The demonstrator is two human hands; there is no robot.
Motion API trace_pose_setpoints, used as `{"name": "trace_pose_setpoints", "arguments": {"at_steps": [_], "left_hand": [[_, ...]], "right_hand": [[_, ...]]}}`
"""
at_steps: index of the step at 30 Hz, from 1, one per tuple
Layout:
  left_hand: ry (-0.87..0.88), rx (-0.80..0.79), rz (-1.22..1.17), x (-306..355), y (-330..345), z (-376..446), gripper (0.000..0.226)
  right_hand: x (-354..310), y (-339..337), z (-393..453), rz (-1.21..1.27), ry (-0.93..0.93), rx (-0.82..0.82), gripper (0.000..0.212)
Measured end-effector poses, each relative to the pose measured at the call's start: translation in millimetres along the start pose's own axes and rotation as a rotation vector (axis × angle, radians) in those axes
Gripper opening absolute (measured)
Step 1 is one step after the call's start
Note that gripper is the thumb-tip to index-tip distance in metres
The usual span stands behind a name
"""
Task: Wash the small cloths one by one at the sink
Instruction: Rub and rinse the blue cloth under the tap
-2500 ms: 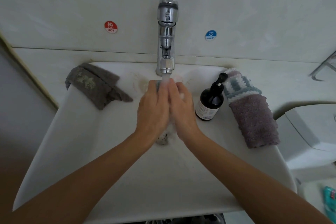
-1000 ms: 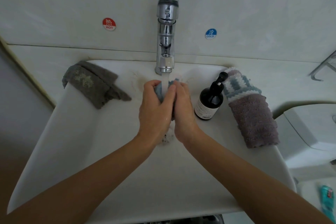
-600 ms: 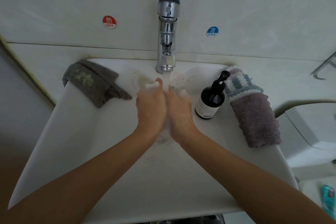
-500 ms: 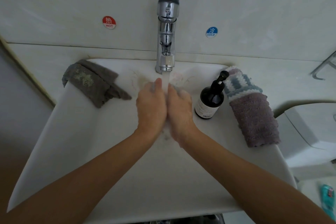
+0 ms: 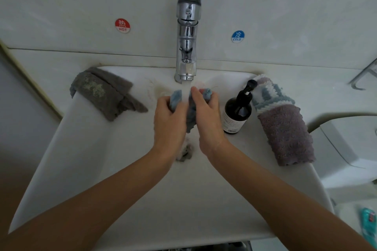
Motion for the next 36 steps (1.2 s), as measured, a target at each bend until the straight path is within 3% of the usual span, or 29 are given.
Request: {"name": "trace_pose_setpoints", "arguments": {"at_steps": [3, 7, 10, 13, 18, 20, 22, 24, 27, 30, 36], "left_hand": [[0.034, 0.043, -0.008, 4, -6, 6, 0.014], [0.039, 0.082, -0.03, 6, -12, 12, 0.02], [0.024, 0.072, -0.022, 7, -13, 15, 0.031], [0.025, 0.064, 0.009, 7, -15, 20, 0.038], [0.046, 0.052, -0.014, 9, -18, 25, 0.033], [0.063, 0.054, -0.018, 12, -18, 24, 0.03], [0.097, 0.045, 0.015, 16, -17, 20, 0.026], [0.126, 0.024, 0.06, 18, -15, 16, 0.02], [0.117, 0.02, 0.055, 17, -14, 13, 0.01], [0.135, 0.034, 0.035, 15, -15, 13, 0.014], [0.175, 0.007, 0.161, 11, -4, 5, 0.006]], "right_hand": [[0, 0, -6, -0.023, -0.037, -0.069, 0.049], [-2, 7, -9, -0.096, -0.04, -0.166, 0.04], [-2, 5, -4, -0.089, -0.052, -0.154, 0.031], [0, 4, -1, -0.196, -0.089, -0.119, 0.036], [-4, 5, -2, -0.149, -0.105, -0.074, 0.042], [-8, 4, -4, -0.088, -0.105, -0.07, 0.035], [-12, 6, -9, -0.081, -0.056, -0.137, 0.021], [-12, 8, -14, -0.134, -0.008, -0.208, 0.028], [-8, 6, -10, -0.182, -0.034, -0.147, 0.031], [-2, 5, -1, -0.225, -0.047, -0.078, 0.033], [9, -2, 9, -0.308, -0.055, 0.058, 0.031]]}}
Point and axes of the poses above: each hand's wrist, its own z-axis towards the middle knuckle, its own y-axis out of the palm, x = y × z, the point moved 4 cm from there along z, towards the middle knuckle, and after that the axes turned 9 degrees about z, right-handed, at the moved point
